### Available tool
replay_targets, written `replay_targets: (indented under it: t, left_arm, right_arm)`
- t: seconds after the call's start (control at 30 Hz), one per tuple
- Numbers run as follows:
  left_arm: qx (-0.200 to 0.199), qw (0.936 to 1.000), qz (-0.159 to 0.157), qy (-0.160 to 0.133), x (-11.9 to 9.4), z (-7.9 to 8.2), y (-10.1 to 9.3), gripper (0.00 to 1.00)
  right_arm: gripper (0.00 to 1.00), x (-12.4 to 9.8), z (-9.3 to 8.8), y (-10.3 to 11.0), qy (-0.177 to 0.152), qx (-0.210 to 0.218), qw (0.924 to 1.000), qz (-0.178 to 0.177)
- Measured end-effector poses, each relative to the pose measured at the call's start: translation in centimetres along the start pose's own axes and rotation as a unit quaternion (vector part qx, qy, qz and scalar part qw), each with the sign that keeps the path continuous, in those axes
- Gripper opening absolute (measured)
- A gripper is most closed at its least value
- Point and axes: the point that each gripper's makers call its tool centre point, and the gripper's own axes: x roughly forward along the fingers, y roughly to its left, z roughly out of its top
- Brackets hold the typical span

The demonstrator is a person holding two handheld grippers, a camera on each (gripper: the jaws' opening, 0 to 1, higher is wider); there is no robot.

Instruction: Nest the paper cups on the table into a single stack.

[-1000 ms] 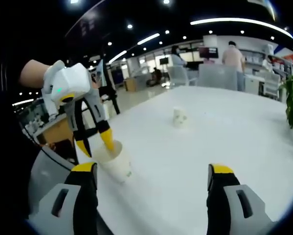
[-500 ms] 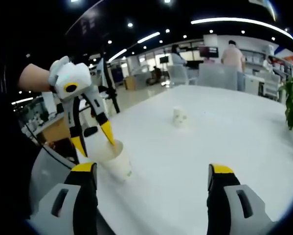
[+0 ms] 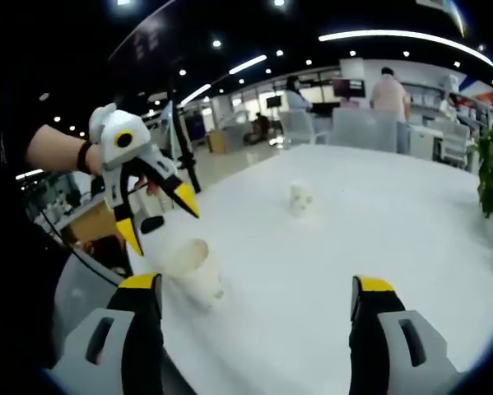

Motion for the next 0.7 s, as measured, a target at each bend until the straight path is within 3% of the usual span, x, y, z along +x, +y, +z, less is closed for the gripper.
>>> replay_targets:
  t: [0.3,0.7]
  left_arm:
    - [-0.048,0.9953,0.066,-0.053,-1.3,0.4,2.4,0.72]
    - [-0.086,0.9879,0.098,-0.084,-2.4,-0.5,2.8,0.88]
  right_arm:
    - [0.95,0.2,0.2,0.1,-0.004,0.004,1.0000,-0.002]
    - [0.95,0.5,1.2,0.2,-0.011,0.000,0.9999,-0.002]
